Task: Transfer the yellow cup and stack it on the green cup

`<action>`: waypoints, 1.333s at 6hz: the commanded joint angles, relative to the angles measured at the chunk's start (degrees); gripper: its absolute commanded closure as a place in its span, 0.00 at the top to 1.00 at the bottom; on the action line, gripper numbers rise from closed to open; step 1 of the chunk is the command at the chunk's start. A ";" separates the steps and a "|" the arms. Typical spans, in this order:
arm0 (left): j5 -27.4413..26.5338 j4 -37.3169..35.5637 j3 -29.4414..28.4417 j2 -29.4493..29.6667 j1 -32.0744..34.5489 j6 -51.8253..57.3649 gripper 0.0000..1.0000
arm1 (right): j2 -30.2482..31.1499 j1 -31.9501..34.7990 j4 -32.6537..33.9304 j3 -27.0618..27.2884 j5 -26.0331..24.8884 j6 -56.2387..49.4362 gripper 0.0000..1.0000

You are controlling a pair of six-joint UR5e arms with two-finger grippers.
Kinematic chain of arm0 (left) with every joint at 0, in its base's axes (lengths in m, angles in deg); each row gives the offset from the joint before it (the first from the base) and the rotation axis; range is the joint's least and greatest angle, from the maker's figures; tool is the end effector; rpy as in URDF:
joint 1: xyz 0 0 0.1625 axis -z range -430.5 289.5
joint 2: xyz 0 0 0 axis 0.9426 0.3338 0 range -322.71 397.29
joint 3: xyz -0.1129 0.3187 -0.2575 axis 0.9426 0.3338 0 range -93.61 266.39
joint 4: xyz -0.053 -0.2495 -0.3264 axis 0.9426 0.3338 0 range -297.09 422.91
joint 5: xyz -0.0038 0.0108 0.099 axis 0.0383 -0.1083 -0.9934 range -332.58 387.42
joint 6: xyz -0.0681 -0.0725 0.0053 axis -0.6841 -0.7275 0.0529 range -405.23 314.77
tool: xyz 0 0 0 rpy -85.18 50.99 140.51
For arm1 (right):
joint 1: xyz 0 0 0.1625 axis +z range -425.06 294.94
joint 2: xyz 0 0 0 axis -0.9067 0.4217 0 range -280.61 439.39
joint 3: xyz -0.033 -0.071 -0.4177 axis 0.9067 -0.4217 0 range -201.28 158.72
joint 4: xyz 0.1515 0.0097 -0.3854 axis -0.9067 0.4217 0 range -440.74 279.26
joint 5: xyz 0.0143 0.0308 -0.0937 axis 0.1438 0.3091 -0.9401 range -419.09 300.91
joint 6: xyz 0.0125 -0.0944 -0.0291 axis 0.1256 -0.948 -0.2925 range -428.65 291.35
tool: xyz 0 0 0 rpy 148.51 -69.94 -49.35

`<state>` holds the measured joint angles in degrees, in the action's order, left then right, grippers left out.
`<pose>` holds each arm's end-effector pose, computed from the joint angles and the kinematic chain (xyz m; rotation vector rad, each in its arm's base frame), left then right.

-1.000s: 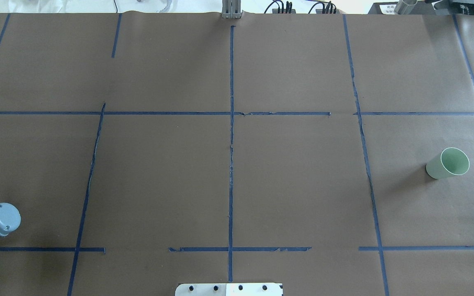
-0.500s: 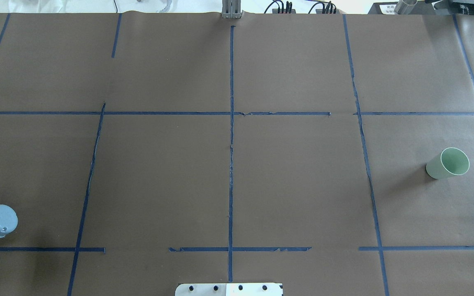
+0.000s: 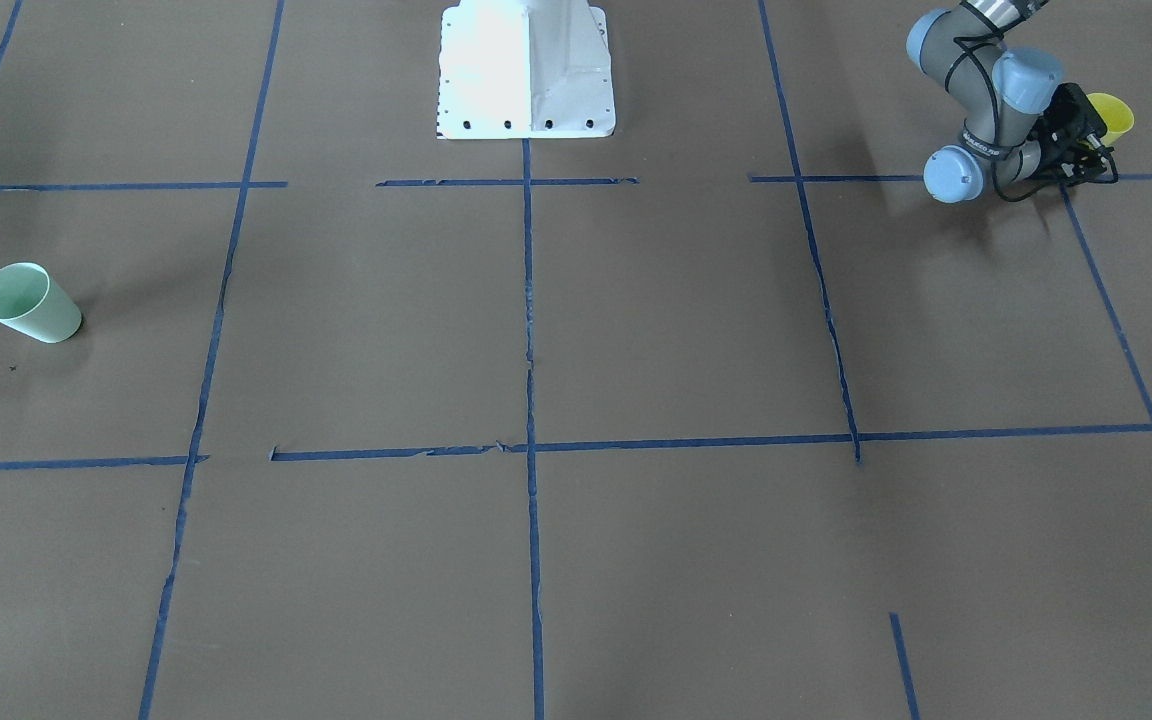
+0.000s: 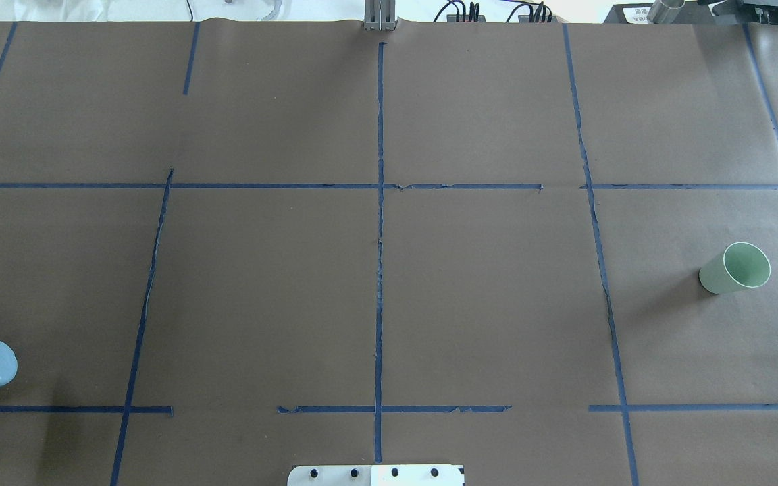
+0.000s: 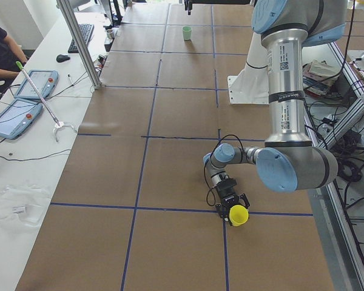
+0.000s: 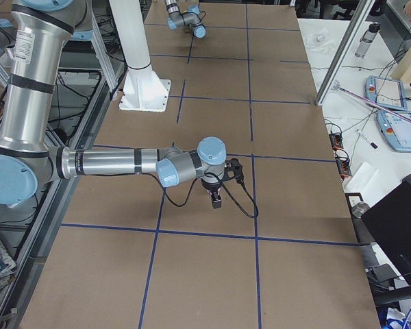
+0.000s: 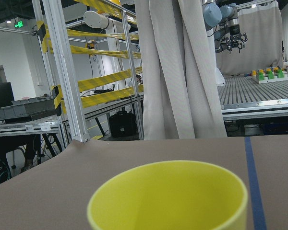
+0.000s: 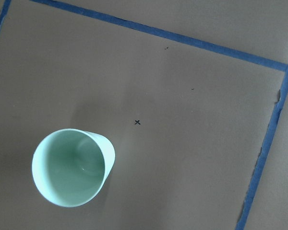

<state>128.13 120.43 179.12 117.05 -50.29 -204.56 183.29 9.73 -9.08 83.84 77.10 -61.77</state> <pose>0.2670 -0.2206 0.7710 0.1407 -0.7890 -1.5535 -0.0475 -0.4088 0.5982 0.1641 -0.8474 -0.2739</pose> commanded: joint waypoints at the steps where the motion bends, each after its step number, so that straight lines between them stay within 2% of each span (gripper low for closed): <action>1: -0.78 -0.13 -0.01 -0.04 0.00 0.16 0.16 | 0.07 0.00 -1.08 0.16 0.12 -0.03 1.00; 2: -3.31 -0.22 0.08 0.39 0.00 2.95 0.08 | -0.10 0.00 -1.08 0.16 0.04 -0.03 1.00; 4: -13.21 -0.30 0.78 0.66 1.31 8.75 0.08 | -0.37 -0.08 -1.08 0.78 0.12 0.06 1.00; 6: -22.45 -0.22 0.78 0.92 3.07 8.87 0.08 | -0.54 -0.08 -1.08 0.61 0.04 0.06 1.00; 8: -32.90 -0.13 0.96 5.55 4.04 9.65 0.08 | -0.55 -0.08 -1.08 0.61 0.04 0.24 1.00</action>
<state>100.38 120.24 180.07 120.26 -46.88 -195.42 182.76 9.65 -10.17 84.50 77.18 -61.61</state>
